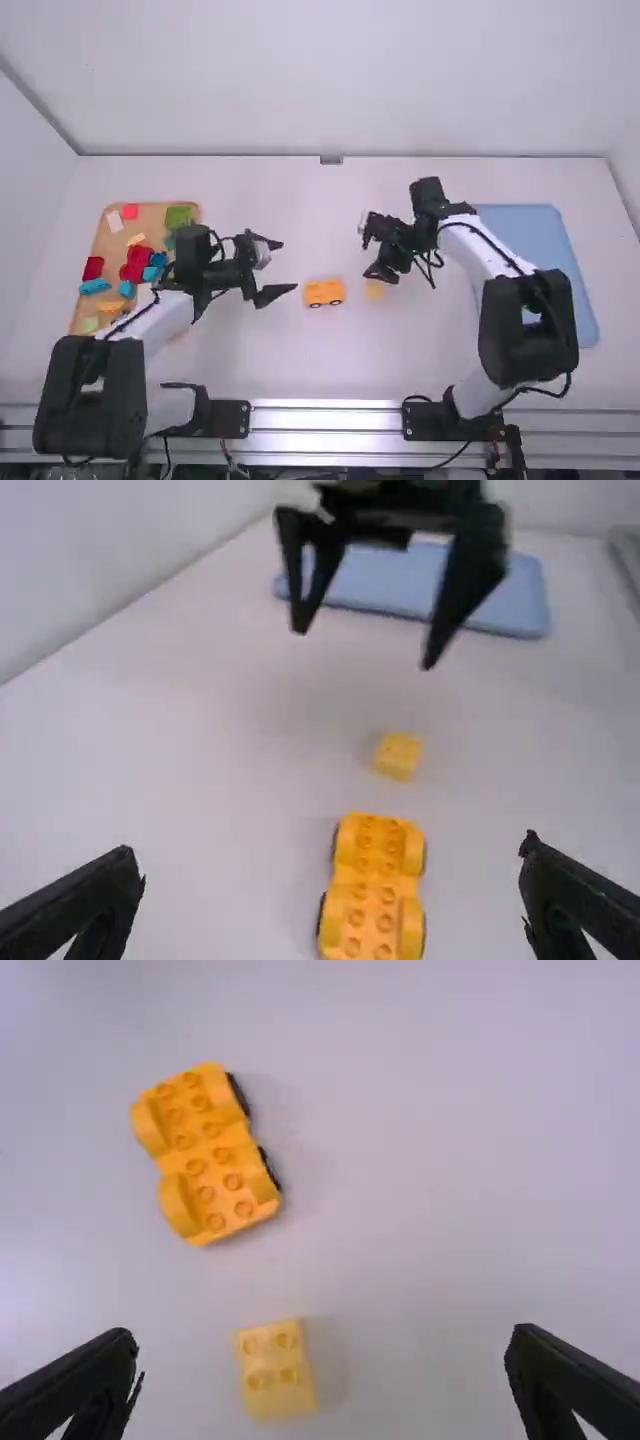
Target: Assemble lego blocks to make yellow taxi
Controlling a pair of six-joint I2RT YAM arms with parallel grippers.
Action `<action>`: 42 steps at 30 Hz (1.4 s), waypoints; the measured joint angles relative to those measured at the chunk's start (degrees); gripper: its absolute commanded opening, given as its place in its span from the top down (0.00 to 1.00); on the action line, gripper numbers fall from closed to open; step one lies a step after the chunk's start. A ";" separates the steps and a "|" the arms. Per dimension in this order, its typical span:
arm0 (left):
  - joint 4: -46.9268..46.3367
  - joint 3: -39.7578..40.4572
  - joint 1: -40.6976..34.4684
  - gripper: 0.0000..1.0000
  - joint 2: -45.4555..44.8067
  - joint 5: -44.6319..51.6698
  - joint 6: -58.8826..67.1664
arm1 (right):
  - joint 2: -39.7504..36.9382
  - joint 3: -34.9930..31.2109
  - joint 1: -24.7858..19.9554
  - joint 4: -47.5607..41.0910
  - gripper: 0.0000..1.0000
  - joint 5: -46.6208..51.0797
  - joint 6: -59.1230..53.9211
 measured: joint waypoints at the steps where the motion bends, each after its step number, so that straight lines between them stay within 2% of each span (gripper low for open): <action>1: 0.87 -0.11 0.02 0.01 1.22 1.07 0.72 | 0.00 -1.66 -0.63 2.82 0.02 -0.70 0.70; 4: 5.44 -0.11 -0.11 0.01 7.61 4.96 2.71 | 0.04 -7.91 -2.82 14.27 0.02 -3.30 4.57; 7: 10.21 -0.11 -1.27 0.01 13.64 7.28 3.63 | 0.04 -12.70 -4.31 19.69 0.02 -4.81 5.38; 13: 19.39 -0.11 -6.80 0.01 23.67 7.17 3.41 | 0.09 -24.22 -7.82 32.83 0.02 -14.34 -1.29; 17: 20.09 -0.09 -9.27 0.01 25.03 2.49 1.29 | 1.77 -31.58 -10.91 49.20 0.02 -20.15 -1.81; 23: 20.26 -0.09 -10.36 0.01 25.05 -3.39 0.26 | 10.86 -34.29 -11.30 60.61 0.01 -23.47 -0.96; 28: 20.48 -0.09 -12.11 0.01 26.25 -5.14 0.02 | 16.63 -33.38 -12.79 60.08 0.05 -27.26 -3.82; 32: 21.14 -0.11 -12.50 0.01 26.34 -3.98 -0.81 | 18.25 -30.99 -14.73 58.40 0.22 -29.33 -4.90; 33: 21.84 -0.09 -12.50 0.01 26.34 -3.19 -0.85 | 18.80 -29.51 -14.95 56.06 0.31 -29.73 -5.44; 34: 22.01 -0.11 -12.50 0.01 26.34 -2.80 -0.85 | 19.21 -28.35 -14.93 53.48 0.35 -29.97 -6.08; 35: 21.99 -0.11 -12.50 0.01 26.34 -2.73 -0.85 | 19.30 -28.00 -14.93 52.81 0.35 -30.05 -6.14; 42: 19.52 -0.09 -12.52 0.01 26.36 -5.35 -1.03 | 20.24 -21.57 -13.55 31.58 0.41 -29.64 -17.16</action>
